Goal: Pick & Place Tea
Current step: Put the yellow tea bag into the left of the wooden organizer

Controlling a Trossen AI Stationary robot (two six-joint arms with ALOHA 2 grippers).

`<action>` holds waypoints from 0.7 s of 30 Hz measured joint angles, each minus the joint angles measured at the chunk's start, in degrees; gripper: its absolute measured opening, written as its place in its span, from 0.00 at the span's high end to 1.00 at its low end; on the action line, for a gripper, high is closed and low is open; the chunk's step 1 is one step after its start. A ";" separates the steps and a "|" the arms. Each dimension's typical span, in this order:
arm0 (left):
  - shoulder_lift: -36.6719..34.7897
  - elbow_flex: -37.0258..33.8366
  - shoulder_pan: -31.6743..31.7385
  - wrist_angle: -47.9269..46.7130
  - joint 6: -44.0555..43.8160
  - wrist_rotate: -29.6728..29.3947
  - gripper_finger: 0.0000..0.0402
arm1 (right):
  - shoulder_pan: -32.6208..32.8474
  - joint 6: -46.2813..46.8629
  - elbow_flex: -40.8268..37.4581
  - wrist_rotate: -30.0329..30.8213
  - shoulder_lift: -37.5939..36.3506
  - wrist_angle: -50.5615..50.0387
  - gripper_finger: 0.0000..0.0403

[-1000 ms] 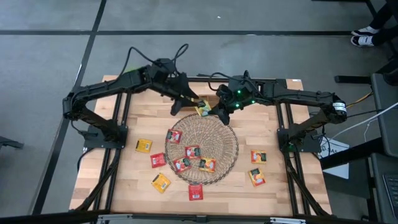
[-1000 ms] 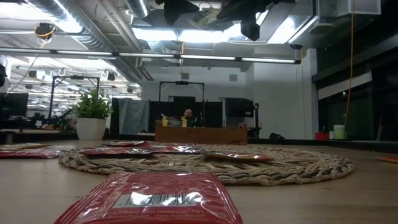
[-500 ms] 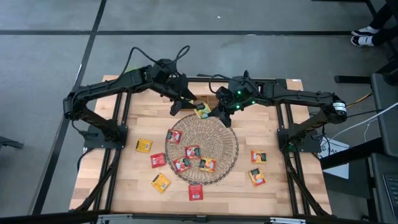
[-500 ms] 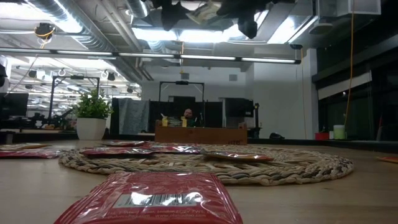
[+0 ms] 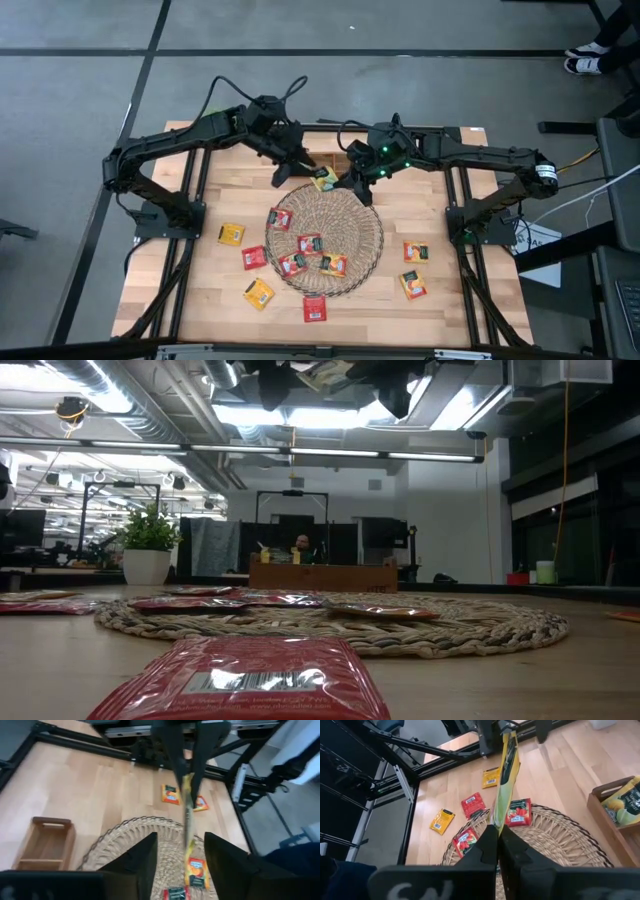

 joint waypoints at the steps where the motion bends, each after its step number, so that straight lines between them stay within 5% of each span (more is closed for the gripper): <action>1: 0.00 0.00 -0.02 0.00 0.14 1.07 0.64 | 0.00 0.01 0.00 0.00 0.00 0.02 0.99; 10: 0.00 0.00 -0.11 -0.04 0.50 1.64 0.80 | 0.00 -0.50 0.00 0.07 0.00 0.17 0.99; 21: 0.00 0.00 -0.13 -1.75 -0.17 1.57 0.84 | 0.00 -1.04 0.00 0.11 0.00 2.00 0.99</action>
